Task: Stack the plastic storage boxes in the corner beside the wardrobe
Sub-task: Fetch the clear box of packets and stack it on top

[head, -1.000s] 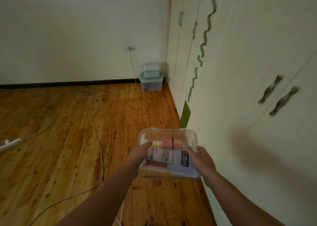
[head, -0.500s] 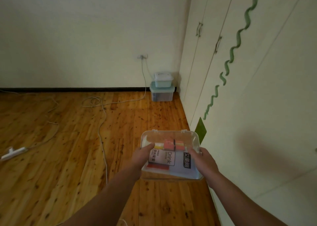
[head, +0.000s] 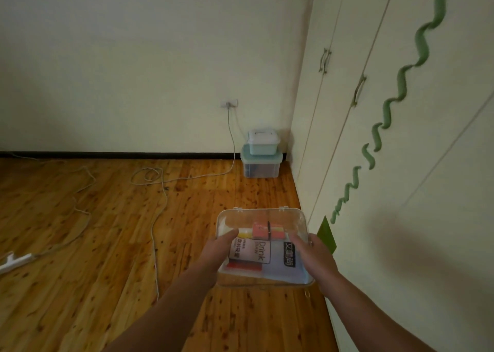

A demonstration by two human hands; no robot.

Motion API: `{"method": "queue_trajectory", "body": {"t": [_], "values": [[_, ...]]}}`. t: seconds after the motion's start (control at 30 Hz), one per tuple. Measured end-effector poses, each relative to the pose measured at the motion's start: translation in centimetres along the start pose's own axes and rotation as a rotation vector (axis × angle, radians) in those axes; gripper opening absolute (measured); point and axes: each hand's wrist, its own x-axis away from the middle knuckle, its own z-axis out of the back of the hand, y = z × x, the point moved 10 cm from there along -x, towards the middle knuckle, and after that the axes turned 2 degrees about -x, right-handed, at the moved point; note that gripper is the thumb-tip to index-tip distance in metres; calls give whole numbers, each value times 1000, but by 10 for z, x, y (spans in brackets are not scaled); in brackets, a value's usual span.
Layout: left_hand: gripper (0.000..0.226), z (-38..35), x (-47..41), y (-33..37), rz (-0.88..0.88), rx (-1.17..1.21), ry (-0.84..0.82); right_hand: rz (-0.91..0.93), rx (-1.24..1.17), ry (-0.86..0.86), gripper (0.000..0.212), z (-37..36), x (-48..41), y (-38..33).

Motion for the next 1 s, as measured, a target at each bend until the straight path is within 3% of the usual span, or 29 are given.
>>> {"method": "queue_trajectory", "body": {"t": [0.5, 0.77, 1.0], "values": [[31, -49, -151, 104, 6, 15, 95, 5, 47, -44, 38, 13, -200, -56], [15, -51, -245, 156, 22, 32, 79, -4, 111, -55, 38, -5, -296, -98], [32, -39, -346, 225, 44, -10, 38, -39, 78, -40, 35, -33, -387, -152]]}}
